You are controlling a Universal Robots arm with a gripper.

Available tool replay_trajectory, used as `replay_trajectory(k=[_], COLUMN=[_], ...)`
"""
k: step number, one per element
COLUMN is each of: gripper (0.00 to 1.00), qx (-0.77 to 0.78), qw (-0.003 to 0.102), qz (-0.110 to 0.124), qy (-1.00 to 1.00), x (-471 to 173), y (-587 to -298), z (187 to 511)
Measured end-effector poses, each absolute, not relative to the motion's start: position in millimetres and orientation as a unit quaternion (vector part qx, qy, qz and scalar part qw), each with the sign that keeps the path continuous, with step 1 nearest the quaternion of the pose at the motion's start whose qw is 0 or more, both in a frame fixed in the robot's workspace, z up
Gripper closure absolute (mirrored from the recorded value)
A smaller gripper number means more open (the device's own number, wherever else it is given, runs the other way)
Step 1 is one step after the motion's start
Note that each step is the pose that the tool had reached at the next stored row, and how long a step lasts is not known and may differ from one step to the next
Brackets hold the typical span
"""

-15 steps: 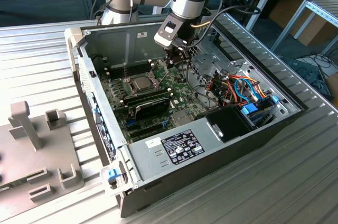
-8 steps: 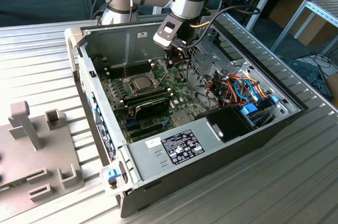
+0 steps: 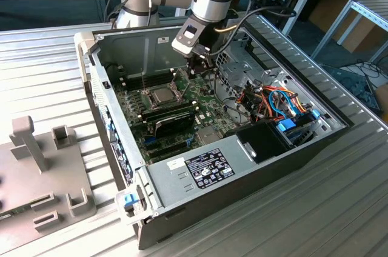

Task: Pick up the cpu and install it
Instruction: 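Close the cpu cover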

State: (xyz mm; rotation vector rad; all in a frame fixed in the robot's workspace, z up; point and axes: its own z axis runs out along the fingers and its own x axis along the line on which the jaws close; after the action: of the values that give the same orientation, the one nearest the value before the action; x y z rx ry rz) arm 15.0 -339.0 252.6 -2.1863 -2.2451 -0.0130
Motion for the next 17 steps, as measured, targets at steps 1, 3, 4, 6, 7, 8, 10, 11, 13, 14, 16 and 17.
replay_trajectory(k=[1,3,4,6,7,8,10,11,13,14,16,17], gripper=[0.89,0.89,0.89,0.89,0.89,0.89,0.89,0.89,0.89,0.89,0.89,0.89], qx=[-0.698,-0.698,-0.698,-0.698,-0.698,-0.698,-0.698,-0.698,-0.698,-0.698,-0.698,-0.698], qw=[0.004,0.003,0.003,0.003,0.002,0.002,0.002,0.001,0.001,0.001,0.000,0.000], qz=[-0.004,-0.005,-0.005,-0.005,-0.006,-0.006,-0.007,-0.007,-0.007,-0.008,-0.008,-0.008], qy=[-0.716,-0.717,-0.716,-0.716,-0.716,-0.716,-0.716,-0.716,-0.716,-0.716,-0.716,-0.716], x=[13.5,9.7,7.8,3.8,1.1,-1.8,-6.2,-8.6,-14.3,-16.7,-21.1,-21.8], y=[-339.0,-339.0,-339.0,-339.0,-339.0,-339.0,-339.0,-339.0,-339.0,-339.0,-339.0,-339.0], z=[252.6,252.6,252.6,252.6,252.6,252.6,252.6,252.6,252.6,252.6,252.6,252.6])
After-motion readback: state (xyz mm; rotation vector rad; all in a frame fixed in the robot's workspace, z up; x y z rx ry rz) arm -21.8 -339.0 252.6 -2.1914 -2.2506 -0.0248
